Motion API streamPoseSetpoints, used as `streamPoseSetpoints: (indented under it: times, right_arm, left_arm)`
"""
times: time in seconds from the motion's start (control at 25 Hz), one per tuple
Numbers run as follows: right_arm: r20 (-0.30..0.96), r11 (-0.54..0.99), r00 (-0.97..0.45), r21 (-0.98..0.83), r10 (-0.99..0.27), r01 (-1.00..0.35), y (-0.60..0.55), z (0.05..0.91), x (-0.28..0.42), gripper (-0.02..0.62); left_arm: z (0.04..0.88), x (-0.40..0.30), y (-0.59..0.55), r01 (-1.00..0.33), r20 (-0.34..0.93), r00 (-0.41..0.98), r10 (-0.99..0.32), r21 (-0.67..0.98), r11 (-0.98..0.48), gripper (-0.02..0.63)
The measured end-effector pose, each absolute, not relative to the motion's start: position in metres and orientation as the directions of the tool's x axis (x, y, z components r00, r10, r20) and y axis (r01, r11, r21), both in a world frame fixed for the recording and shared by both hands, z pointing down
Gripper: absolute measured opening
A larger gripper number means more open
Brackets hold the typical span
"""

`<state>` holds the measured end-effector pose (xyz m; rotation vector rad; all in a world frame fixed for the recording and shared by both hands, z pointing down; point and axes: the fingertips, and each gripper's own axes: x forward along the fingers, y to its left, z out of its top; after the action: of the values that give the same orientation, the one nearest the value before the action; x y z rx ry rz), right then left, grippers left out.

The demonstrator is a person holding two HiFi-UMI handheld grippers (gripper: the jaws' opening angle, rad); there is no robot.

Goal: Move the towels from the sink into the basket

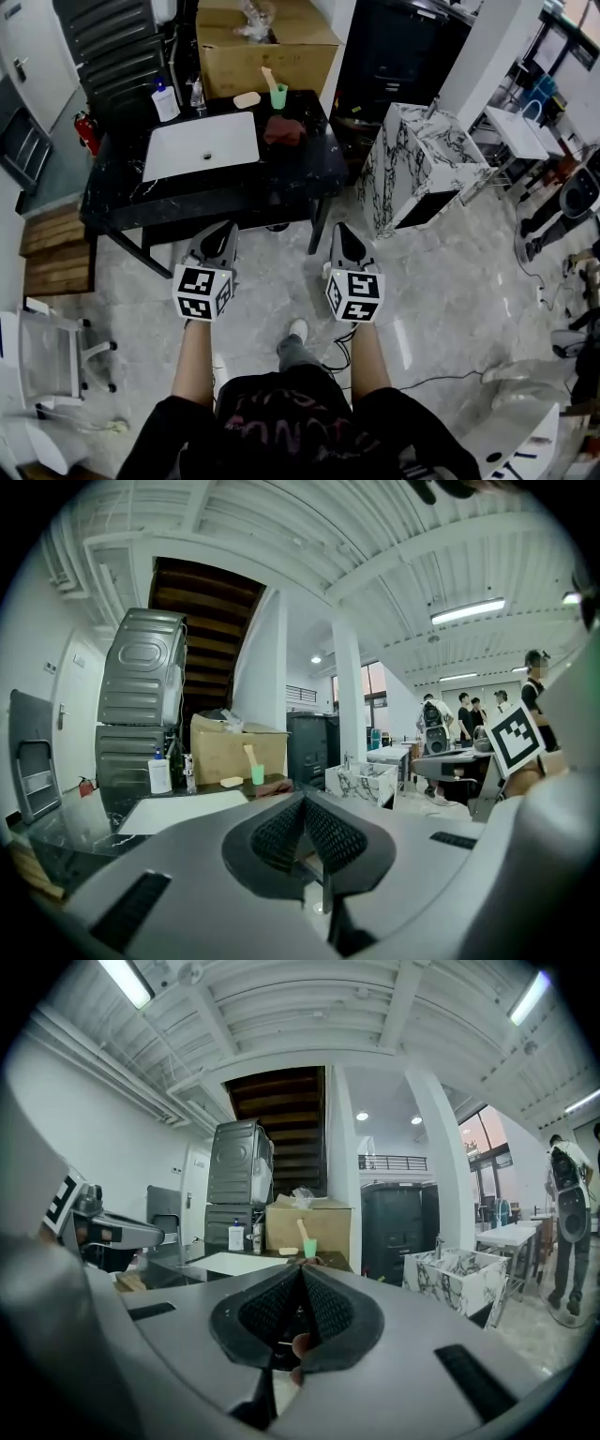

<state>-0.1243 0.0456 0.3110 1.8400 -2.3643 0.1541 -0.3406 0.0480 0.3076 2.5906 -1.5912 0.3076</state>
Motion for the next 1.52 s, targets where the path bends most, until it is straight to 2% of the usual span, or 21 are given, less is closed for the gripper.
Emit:
streamPoseSetpoints:
  times: [0.68, 1.52]
  right_arm:
    - [0.184, 0.306, -0.307, -0.034, -0.934, -0.951, -0.108, 0.313, -0.07, 0.015]
    - [0.206, 0.277, -0.277, -0.029, -0.938, -0.96, -0.214, 0.331, -0.066, 0.015]
  left_arm:
    - [0.303, -0.273, -0.094, -0.902, 0.251, 0.404, -0.88, -0.05, -0.428, 0.017]
    - [0.326, -0.246, -0.215, -0.869, 0.271, 0.47, -0.84, -0.023, -0.494, 0.017]
